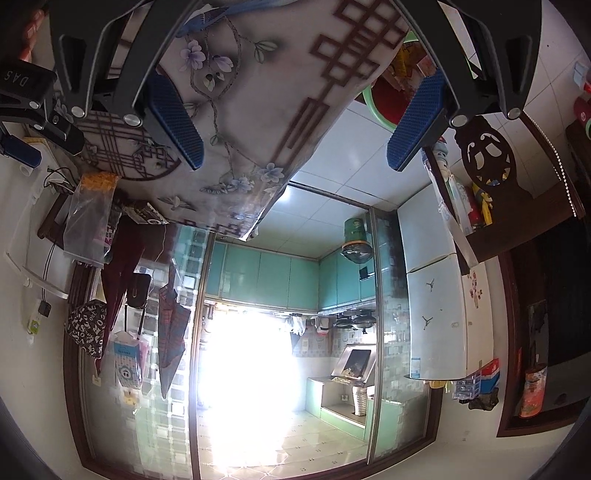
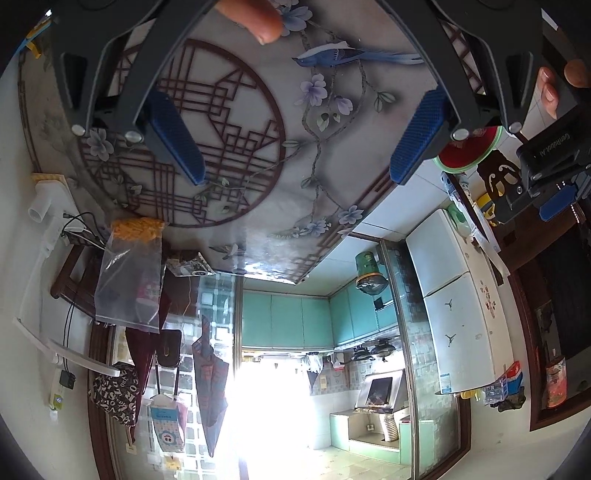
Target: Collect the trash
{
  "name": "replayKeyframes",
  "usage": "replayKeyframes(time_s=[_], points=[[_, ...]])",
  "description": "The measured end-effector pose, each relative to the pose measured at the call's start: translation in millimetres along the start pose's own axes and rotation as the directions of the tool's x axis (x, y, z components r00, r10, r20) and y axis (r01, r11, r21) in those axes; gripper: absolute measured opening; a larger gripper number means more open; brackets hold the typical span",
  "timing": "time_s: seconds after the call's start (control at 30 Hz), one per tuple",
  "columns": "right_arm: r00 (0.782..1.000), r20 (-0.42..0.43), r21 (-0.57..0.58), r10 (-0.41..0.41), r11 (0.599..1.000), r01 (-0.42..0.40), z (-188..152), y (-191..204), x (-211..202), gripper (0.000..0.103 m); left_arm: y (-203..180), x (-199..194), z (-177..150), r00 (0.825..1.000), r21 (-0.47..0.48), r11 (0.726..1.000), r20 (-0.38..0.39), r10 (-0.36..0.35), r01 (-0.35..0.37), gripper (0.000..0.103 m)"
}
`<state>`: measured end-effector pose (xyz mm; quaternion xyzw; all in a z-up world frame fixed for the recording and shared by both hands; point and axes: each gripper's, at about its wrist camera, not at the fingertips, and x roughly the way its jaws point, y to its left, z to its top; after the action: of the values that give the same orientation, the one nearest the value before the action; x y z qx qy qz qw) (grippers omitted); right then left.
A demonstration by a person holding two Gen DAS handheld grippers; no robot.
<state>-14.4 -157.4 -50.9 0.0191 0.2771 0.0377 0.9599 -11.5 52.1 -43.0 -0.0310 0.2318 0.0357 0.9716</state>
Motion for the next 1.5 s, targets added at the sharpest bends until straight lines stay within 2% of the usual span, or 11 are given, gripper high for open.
replayKeyframes(time_s=[1.5], points=[[1.000,-0.026,0.018,-0.013,1.000,0.014,-5.9,-8.1,7.1,0.099,-0.9,6.5,-3.8,1.000,0.028,1.000,-0.021,-0.008,0.008,0.095]])
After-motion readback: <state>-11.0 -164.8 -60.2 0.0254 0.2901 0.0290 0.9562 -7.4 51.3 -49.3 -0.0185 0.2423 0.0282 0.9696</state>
